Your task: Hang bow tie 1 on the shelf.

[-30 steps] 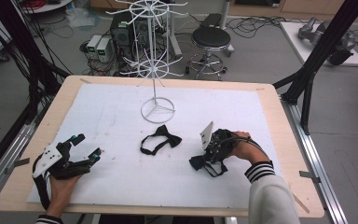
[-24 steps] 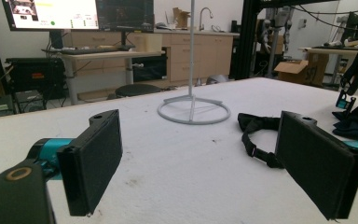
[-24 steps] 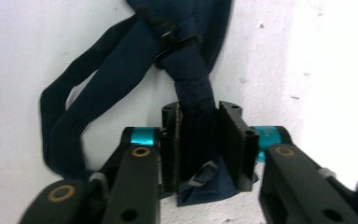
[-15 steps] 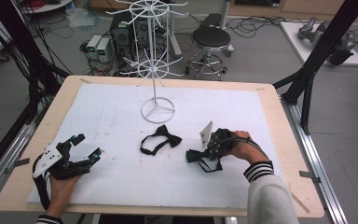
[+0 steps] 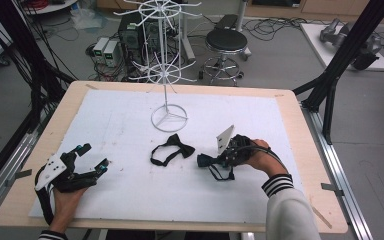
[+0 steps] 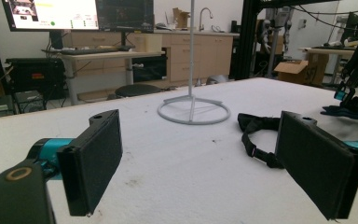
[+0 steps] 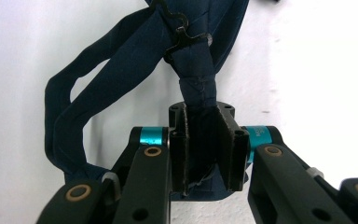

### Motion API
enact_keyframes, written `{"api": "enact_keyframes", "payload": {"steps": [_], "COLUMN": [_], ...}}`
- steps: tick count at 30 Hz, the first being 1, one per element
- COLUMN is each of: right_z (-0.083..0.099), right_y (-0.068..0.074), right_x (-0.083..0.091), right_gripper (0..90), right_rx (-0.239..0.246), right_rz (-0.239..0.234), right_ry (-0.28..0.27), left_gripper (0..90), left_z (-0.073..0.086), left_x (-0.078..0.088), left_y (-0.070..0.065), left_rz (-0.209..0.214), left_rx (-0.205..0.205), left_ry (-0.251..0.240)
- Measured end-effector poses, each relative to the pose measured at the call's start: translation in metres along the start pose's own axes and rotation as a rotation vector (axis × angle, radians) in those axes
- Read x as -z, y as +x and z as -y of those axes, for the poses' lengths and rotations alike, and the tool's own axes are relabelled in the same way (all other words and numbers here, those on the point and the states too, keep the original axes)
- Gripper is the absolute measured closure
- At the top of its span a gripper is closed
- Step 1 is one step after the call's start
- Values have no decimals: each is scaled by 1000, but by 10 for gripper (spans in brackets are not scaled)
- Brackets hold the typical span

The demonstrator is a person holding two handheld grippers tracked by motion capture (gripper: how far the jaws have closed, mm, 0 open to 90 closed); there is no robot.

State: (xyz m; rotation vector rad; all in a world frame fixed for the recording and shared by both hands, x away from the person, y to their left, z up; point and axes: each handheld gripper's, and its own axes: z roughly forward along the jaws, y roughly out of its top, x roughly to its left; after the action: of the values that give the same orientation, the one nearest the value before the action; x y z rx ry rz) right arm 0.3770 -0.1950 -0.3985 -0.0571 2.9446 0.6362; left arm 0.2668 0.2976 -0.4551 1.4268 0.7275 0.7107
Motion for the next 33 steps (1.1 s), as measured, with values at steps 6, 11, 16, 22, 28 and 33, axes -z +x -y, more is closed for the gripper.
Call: {"api": "enact_keyframes", "payload": {"steps": [6,11,16,22,28,33], "right_z": [-2,-4,-3,-3,-4,-3], "right_y": [-2,-3,-7,-12,-17,-23], "right_x": [11,18,24,32,41,47], "right_gripper": [767,760,758,754,749,744], "right_rx": [-52,-124,-208,-274,-385,-448], "right_rz": [27,50,89,156,244,317], "right_ry": [-96,-178,-257,-347,-452,-495], "left_gripper": [152,152,152,152,152,152], "left_z": [0,0,0,0,0,0], "left_x": [0,0,0,0,0,0], "left_y": [0,0,0,0,1,1], "left_rz": [0,0,1,1,2,3], "left_rx": [0,0,0,4,4,6], "left_ry": [0,0,-1,-4,-3,0]}}
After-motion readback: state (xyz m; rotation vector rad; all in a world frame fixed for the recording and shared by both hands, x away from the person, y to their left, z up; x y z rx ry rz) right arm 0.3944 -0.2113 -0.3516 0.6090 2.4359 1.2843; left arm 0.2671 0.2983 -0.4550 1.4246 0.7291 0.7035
